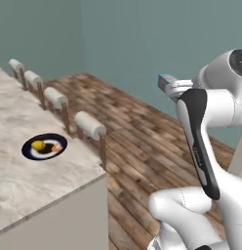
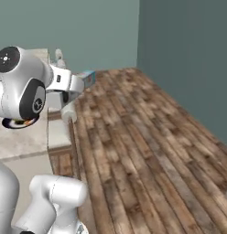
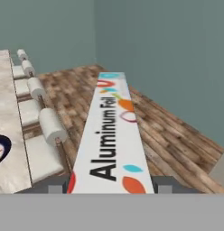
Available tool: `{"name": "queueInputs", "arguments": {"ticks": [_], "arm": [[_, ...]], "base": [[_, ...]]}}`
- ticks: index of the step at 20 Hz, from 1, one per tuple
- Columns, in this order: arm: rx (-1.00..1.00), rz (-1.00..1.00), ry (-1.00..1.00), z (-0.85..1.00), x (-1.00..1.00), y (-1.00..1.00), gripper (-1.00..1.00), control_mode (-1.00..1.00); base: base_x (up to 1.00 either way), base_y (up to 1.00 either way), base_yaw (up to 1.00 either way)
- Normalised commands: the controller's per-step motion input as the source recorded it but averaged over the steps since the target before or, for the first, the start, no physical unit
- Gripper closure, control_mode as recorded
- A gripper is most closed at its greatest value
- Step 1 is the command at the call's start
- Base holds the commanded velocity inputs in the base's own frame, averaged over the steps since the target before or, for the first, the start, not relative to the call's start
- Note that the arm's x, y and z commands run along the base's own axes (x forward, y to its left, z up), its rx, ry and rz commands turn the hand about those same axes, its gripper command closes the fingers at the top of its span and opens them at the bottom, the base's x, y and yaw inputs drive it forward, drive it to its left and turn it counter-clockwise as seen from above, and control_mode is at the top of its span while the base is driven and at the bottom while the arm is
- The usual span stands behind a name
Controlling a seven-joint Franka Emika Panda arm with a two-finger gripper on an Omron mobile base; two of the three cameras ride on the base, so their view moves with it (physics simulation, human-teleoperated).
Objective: Retrieve the tupperware and aluminum foil from the cabinet and place them on the dining counter near the plate with lemon and shrimp to prepare for storing leftovers.
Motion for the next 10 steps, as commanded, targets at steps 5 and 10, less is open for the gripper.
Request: {"name": "queueInputs", "arguments": {"ticks": [5, 10], "arm": [[0.00, 0.00, 0.00, 0.00, 0.00, 0.00, 1.00, 1.00], [0.00, 0.00, 0.00, 0.00, 0.00, 0.00, 1.00, 1.00]], "base": [[0.28, -0.73, 0.62], [0.28, -0.69, 0.64]]}}
